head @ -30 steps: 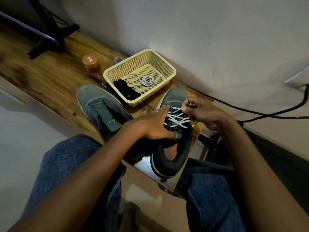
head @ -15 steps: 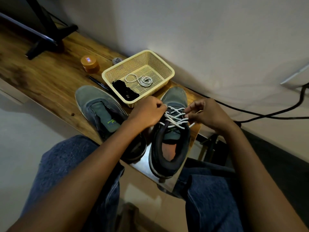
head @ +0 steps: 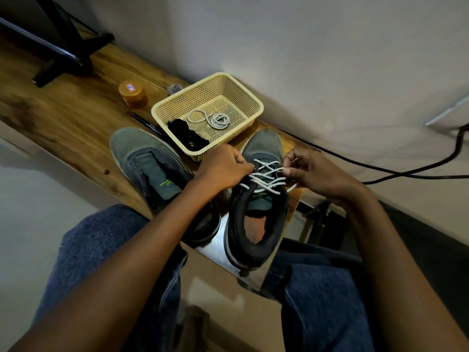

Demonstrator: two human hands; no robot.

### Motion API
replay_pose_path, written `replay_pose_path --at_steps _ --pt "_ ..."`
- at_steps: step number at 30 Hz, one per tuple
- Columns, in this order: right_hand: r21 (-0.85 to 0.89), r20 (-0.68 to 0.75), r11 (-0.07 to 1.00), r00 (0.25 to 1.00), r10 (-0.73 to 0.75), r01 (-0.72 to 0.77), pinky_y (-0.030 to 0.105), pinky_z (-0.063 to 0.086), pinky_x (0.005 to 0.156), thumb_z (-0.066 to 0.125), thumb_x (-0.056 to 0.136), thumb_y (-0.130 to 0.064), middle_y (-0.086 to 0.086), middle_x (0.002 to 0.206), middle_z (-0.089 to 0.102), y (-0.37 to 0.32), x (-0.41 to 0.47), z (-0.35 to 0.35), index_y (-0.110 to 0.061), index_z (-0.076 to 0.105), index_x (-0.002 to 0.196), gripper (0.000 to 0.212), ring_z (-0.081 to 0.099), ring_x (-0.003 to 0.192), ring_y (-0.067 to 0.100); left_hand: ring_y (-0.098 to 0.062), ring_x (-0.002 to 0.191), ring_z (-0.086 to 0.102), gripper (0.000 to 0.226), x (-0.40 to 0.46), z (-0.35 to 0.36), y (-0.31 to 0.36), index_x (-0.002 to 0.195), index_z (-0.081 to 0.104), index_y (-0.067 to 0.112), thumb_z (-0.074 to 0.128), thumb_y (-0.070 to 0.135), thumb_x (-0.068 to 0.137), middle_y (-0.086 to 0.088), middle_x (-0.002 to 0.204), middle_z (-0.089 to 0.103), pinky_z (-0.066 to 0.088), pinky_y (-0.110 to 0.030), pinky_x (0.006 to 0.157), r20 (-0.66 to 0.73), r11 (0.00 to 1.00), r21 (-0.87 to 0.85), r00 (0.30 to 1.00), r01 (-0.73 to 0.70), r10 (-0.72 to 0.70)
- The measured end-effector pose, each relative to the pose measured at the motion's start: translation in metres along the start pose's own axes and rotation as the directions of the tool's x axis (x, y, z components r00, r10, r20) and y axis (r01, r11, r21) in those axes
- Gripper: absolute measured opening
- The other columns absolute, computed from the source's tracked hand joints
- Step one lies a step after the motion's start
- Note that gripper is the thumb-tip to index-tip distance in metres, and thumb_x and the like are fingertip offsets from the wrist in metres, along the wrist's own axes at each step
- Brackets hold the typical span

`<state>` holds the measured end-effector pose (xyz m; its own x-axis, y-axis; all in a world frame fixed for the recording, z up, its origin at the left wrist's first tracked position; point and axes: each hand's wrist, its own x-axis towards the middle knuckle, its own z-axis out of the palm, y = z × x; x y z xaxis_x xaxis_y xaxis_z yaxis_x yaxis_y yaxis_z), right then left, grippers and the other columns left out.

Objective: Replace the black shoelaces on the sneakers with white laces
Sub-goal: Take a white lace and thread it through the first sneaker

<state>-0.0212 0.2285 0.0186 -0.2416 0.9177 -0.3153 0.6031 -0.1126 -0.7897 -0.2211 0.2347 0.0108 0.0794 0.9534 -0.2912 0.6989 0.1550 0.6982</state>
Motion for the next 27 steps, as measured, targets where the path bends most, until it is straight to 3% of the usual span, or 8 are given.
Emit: replay_pose_path --at_steps 3,8,13,16,21,25,27 --pt "-0.018 -0.013 1.000 1.000 -0.002 0.002 0.036 0.052 0.071 0.059 0.093 -0.005 0.004 0.079 0.064 0.001 0.001 0.001 -0.019 0.057 0.081 0.018 0.061 0.073 0.018 -0.014 0.068 0.062 0.028 0.000 0.000 0.000 0.079 0.073 0.001 0.067 0.028 0.083 -0.010 0.078 0.072 0.040 -0.020 0.056 0.006 1.000 0.009 1.000 -0.004 0.004" --pt "-0.024 -0.011 1.000 1.000 0.007 -0.008 0.032 0.052 0.069 0.059 0.093 -0.006 0.004 0.078 0.064 0.001 0.002 0.002 -0.019 0.057 0.082 0.017 0.062 0.072 0.017 -0.016 0.066 0.054 0.035 0.001 -0.001 0.001 0.080 0.067 -0.008 0.066 0.026 0.083 -0.019 0.078 0.067 0.045 -0.030 0.065 0.036 0.999 -0.037 0.999 0.000 0.001" --pt "-0.010 0.007 1.000 1.000 0.023 -0.023 0.038 0.052 0.072 0.056 0.094 -0.005 0.005 0.077 0.063 0.001 0.002 0.003 -0.019 0.055 0.082 0.019 0.061 0.072 0.018 -0.018 0.069 0.051 0.030 0.001 -0.004 0.001 0.081 0.065 -0.004 0.062 0.026 0.085 -0.012 0.076 0.058 0.039 -0.030 0.065 0.066 0.998 -0.060 0.998 0.013 -0.009" --pt "0.032 0.011 0.999 0.999 0.040 -0.040 0.031 0.052 0.068 0.053 0.095 -0.003 0.004 0.076 0.063 -0.002 0.001 0.004 -0.017 0.053 0.083 0.019 0.061 0.069 0.014 -0.018 0.069 0.048 0.018 0.000 -0.006 0.002 0.077 0.060 0.010 0.059 0.026 0.086 -0.010 0.076 0.054 0.036 -0.030 0.064 0.074 0.998 -0.062 0.997 0.009 -0.004" --pt "0.075 0.023 0.995 0.998 0.066 -0.068 0.027 0.049 0.065 0.050 0.097 -0.003 0.007 0.079 0.064 -0.004 0.001 0.005 -0.017 0.051 0.083 0.019 0.062 0.072 0.017 -0.019 0.069 0.046 0.017 0.000 -0.006 0.003 0.077 0.057 0.013 0.057 0.025 0.088 -0.010 0.075 0.052 0.035 -0.030 0.064 0.080 0.998 -0.062 0.997 0.011 -0.006" --pt "0.092 -0.035 0.993 0.996 0.082 -0.078 0.034 0.053 0.069 0.056 0.094 -0.006 0.009 0.082 0.067 -0.004 -0.001 0.004 -0.017 0.054 0.084 0.015 0.066 0.074 0.020 -0.030 0.080 0.061 0.025 0.000 -0.008 0.000 0.083 0.063 0.001 0.059 0.025 0.090 -0.019 0.084 0.064 0.050 -0.038 0.074 0.112 0.989 -0.149 0.994 0.020 -0.004" --pt "0.102 -0.087 0.992 0.993 0.081 -0.072 0.031 0.053 0.067 0.059 0.093 -0.009 0.009 0.083 0.070 -0.006 -0.003 0.003 -0.016 0.057 0.085 0.011 0.068 0.074 0.019 -0.029 0.080 0.062 0.026 0.000 -0.011 -0.001 0.089 0.067 0.001 0.058 0.025 0.093 -0.011 0.080 0.067 0.052 -0.044 0.079 0.155 0.976 -0.214 0.988 0.026 0.008"
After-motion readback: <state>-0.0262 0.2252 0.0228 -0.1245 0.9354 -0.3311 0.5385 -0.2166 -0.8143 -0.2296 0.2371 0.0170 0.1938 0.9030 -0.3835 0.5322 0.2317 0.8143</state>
